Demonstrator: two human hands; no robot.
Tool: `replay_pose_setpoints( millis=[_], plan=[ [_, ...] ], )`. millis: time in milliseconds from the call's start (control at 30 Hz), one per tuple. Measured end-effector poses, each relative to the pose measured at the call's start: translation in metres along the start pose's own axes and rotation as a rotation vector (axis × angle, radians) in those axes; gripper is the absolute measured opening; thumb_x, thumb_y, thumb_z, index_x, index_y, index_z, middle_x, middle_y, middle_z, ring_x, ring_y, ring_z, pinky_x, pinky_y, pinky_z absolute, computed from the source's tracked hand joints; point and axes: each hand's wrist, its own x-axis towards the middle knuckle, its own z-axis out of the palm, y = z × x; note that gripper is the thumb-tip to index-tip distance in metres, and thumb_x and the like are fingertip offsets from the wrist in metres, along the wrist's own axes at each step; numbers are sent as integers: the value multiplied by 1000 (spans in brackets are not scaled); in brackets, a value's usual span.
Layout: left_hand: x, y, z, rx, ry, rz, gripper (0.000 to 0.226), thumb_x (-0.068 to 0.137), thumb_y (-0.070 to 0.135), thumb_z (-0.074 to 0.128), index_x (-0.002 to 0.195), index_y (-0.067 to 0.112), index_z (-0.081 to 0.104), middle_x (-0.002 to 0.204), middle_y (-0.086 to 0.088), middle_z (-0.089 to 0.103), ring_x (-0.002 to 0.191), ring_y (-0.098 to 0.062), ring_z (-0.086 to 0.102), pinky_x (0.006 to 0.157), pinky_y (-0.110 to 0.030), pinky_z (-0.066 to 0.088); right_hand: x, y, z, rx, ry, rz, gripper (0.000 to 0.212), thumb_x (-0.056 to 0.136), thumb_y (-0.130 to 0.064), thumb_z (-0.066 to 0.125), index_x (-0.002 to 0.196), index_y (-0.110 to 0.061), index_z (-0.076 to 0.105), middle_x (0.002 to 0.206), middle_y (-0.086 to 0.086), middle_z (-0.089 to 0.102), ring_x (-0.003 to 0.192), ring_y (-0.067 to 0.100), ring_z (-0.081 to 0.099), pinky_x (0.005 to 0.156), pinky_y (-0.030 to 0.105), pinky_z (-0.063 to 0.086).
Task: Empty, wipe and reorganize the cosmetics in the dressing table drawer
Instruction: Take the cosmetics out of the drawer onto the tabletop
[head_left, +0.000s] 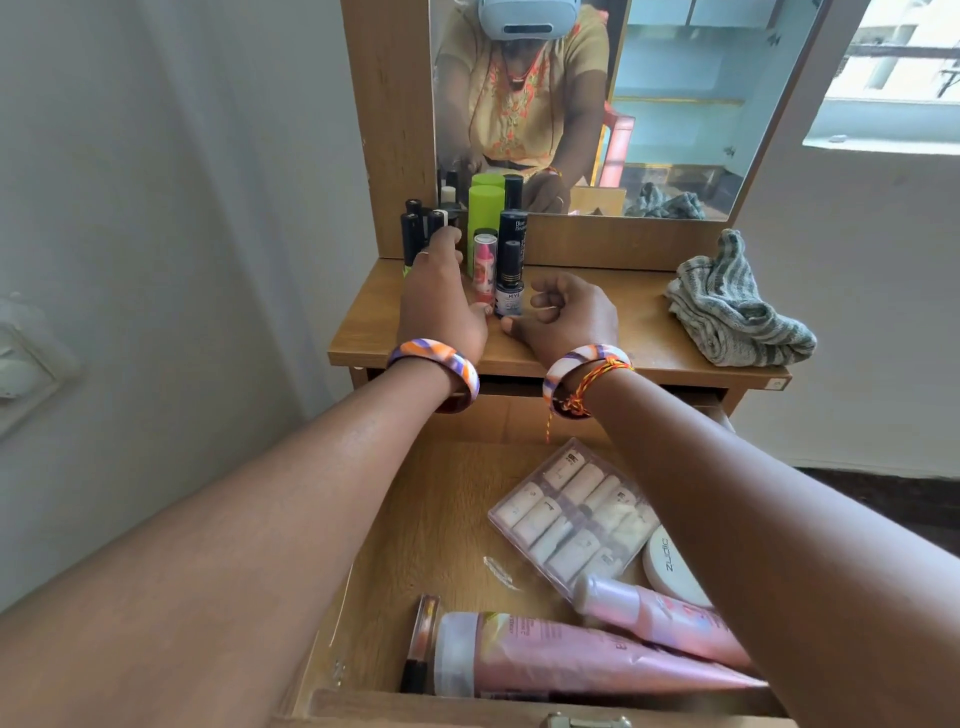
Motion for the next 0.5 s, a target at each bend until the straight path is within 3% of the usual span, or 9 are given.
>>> replay_pose_setpoints(
  millis=[67,133,200,267,333,367,400,500],
  plan=[
    [-16,4,-6,-31,87,24,46,80,9,71,121,12,50,116,-6,59,106,-19,58,85,-21,49,-7,0,-5,66,-26,22,39,71,-24,79,107,-17,66,89,-7,61,85,10,58,88,32,54],
    [-37,11,-12,-128,63,35,25,80,9,70,100,13,55,86,5,57,76,-8,55,67,-5,42,-19,-1,-14,280,-103,85,18,74,-15,78,87,-17,66,78,-5,62,74,11,59,79,29,55],
    [-54,17,-18,-206,-134,56,21,79,5,70,77,19,55,65,12,48,56,1,46,53,-1,39,-33,-1,-26,577,-220,205,17,79,-3,72,75,-16,61,74,0,61,69,13,60,73,28,55],
    [-65,19,-23,-169,-410,78,28,76,4,71,64,24,55,60,12,48,53,1,45,53,-8,39,-45,5,-39,703,-354,320,19,82,4,66,74,-13,61,74,7,62,71,20,61,76,33,55],
    [-71,20,-28,14,-705,83,12,77,9,71,71,18,65,65,10,54,58,-2,48,56,-16,40,-56,18,-51,491,-516,351,22,80,7,65,72,-13,61,77,13,62,75,27,58,83,40,52],
    [-76,20,-30,120,-840,79,2,78,13,71,79,15,69,70,6,58,62,-6,51,58,-18,41,-62,27,-56,302,-589,311,24,78,8,66,70,-14,62,78,14,61,75,28,56,81,39,51],
    [-81,18,-29,217,-953,77,7,79,18,71,85,14,70,76,2,62,67,-10,54,60,-20,42,-67,35,-60,89,-644,244,26,77,7,67,67,-17,63,78,12,62,72,26,56,75,38,52],
    [-99,11,-21,383,-1105,80,13,79,26,72,87,16,67,84,-2,64,75,-17,56,64,-24,45,-87,50,-71,-414,-785,67,21,71,-4,75,68,-23,65,79,10,68,68,20,58,60,29,50]
  ],
)
